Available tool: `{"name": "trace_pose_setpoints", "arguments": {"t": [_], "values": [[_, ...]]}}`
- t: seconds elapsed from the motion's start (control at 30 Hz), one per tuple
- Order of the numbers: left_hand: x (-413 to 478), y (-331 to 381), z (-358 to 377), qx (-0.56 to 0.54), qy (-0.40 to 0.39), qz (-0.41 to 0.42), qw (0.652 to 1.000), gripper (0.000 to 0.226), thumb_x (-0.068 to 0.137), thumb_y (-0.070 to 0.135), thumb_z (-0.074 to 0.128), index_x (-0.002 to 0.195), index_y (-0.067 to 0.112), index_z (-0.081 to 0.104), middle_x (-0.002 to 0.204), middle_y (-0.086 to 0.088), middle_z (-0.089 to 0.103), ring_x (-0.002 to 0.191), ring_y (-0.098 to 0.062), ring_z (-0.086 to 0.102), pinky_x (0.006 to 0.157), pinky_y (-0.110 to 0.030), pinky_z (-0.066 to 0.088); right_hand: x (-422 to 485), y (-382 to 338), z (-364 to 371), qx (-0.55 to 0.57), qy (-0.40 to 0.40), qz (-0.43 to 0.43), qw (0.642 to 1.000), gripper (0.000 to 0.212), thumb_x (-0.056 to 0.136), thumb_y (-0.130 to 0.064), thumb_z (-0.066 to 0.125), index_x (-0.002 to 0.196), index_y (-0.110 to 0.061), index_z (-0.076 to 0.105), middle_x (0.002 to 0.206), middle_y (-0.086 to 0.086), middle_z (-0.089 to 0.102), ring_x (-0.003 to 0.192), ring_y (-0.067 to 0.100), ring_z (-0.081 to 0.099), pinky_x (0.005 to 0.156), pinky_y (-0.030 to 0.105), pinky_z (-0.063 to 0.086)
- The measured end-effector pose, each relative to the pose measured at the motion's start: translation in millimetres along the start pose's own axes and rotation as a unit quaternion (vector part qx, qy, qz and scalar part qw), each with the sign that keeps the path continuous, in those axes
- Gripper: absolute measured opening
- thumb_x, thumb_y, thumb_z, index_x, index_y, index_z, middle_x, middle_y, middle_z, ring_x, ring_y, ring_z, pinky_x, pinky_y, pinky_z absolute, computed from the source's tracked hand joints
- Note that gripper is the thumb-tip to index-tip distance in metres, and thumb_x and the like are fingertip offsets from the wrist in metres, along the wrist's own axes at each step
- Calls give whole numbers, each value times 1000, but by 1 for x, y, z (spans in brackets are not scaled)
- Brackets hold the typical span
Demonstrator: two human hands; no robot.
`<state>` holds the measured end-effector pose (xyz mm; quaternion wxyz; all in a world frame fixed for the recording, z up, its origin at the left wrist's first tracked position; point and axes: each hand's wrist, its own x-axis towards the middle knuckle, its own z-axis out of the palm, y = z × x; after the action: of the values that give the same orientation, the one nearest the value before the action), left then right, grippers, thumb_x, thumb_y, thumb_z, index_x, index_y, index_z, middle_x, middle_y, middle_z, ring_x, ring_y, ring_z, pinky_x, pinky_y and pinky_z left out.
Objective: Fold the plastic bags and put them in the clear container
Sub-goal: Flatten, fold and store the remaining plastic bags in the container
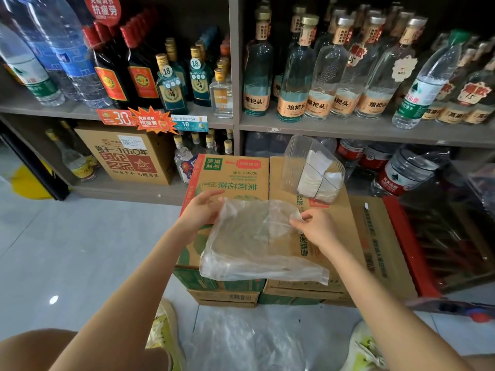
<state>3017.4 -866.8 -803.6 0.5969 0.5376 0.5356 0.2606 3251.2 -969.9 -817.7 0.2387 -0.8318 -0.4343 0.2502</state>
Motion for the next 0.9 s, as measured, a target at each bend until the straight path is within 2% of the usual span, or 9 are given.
{"name": "trace_pose_setpoints", "arguments": {"t": [0.07,0.13,0.23,0.4,0.5,0.6,0.7,0.8,0.9], "values": [[4,-1,-1,-9,6,21,1000,23,94,4,57,114,11,66,69,3,55,56,-6,52,56,-18,48,2,7,0,19,0,5,1000,27,88,-33,66,75,-9,70,81,7,69,83,26,63,66,31,43],[5,-3,-3,-18,16,41,999,18,92,-2,58,103,7,69,68,0,57,57,-8,54,56,-17,51,5,13,-2,44,-2,-1,999,20,88,-34,66,78,-17,69,81,-1,67,84,20,62,72,34,47],[4,-3,-6,-21,30,69,997,16,90,0,62,91,15,69,75,-3,61,65,-12,57,64,-17,54,7,16,-15,135,-45,-13,990,16,89,-25,66,88,-10,68,81,-1,67,73,14,62,58,20,44],[4,-2,-23,55,69,150,985,15,91,6,63,95,19,70,89,-6,67,81,-15,61,77,-16,51,10,30,-49,235,-139,25,962,14,88,-20,64,96,-9,68,58,-3,56,51,8,45,48,17,37],[6,0,-30,208,62,215,952,18,93,4,58,103,16,69,95,2,65,87,-11,58,74,-4,42,17,35,-58,251,-157,35,954,15,90,-20,61,98,-10,69,53,-5,49,49,8,39,48,19,34],[14,2,-27,324,69,264,906,22,94,2,55,108,8,71,106,-2,65,96,-16,58,83,-19,41,25,34,-51,70,-57,-43,995,26,96,-26,53,82,-11,68,60,-1,58,54,13,49,58,29,44],[23,0,-20,371,89,259,887,25,94,-1,51,108,4,71,111,-13,67,103,-29,60,85,-29,42,22,31,-39,-79,133,-108,982,28,100,-28,45,95,-14,69,73,1,67,62,19,60,58,36,51],[30,0,-12,332,100,178,921,28,96,5,47,118,8,65,118,-13,65,102,-28,59,83,-28,42,6,25,-29,-96,188,-154,965,28,99,-33,46,108,-15,66,70,-12,57,55,7,52,45,20,34],[24,1,-10,277,137,81,948,34,100,23,45,130,9,51,123,-17,60,107,-30,57,87,-36,45,-17,28,-13,-97,160,-198,962,36,93,-43,52,117,-18,64,92,-9,64,79,9,56,63,22,43]]}}
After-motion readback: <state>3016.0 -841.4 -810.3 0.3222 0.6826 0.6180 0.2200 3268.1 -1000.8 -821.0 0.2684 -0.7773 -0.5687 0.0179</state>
